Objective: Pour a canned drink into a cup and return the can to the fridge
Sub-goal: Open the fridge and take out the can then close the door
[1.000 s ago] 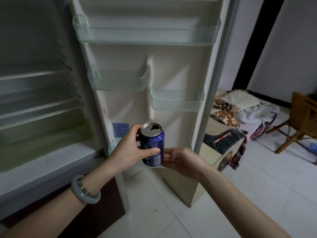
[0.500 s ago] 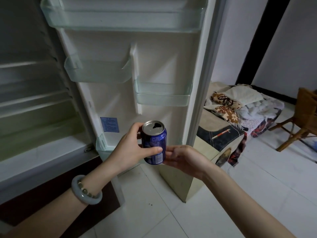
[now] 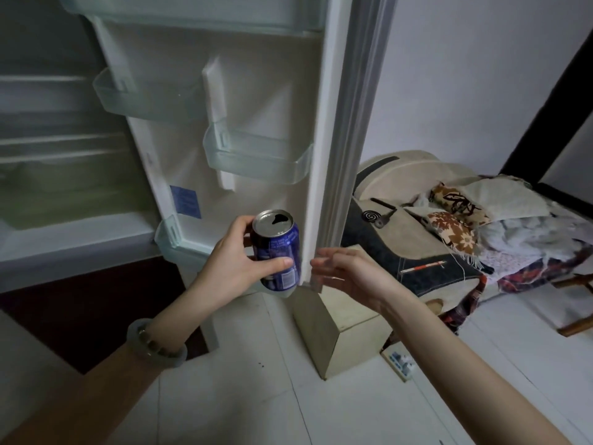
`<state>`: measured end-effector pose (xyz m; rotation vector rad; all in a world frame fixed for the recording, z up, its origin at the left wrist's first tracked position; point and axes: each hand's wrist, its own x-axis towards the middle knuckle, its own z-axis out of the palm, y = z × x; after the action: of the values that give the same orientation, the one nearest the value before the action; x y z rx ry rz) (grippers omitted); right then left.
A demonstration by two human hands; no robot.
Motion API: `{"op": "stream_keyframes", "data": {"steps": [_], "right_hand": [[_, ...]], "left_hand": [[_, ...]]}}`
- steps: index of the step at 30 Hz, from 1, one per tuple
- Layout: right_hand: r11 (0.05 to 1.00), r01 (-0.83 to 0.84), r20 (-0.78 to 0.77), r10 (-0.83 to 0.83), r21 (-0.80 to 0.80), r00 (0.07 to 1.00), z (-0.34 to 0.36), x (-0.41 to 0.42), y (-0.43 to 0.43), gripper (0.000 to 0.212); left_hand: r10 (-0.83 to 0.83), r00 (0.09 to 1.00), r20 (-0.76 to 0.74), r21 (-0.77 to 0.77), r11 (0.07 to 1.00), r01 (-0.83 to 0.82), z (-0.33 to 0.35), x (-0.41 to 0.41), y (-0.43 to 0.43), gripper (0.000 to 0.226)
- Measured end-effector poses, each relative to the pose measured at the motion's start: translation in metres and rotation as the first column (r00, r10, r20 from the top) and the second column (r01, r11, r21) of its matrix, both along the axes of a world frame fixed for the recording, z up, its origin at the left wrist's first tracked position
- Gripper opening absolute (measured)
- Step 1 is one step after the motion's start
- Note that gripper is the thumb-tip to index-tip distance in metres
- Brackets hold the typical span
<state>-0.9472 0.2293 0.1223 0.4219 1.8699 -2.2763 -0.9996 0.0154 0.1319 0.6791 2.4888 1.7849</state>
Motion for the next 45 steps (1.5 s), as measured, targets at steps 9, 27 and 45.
{"op": "stream_keyframes", "data": {"steps": [9,27,45], "right_hand": [[0.857,0.19,-0.334,-0.023,0.478,0.942,0.006,-0.035,0.06,0.053],[0.849,0.28,-0.383,-0.101,0.448,0.918,0.013,-0.104,0.075,0.097],[0.784,0.319,-0.526,0.012,0.532,0.85,0.0,-0.065,0.062,0.034]], "left_hand": [[0.092,0.996,0.018,-0.022,0.996,-0.092,0.008,0.025,0.014,0.074],[0.202,0.979,-0.001,-0.034,0.979,-0.202,0.021,0.016,-0.018,0.068],[0.234,0.972,-0.032,-0.021,0.972,-0.235,0.022,0.04,-0.05,0.068]]}}
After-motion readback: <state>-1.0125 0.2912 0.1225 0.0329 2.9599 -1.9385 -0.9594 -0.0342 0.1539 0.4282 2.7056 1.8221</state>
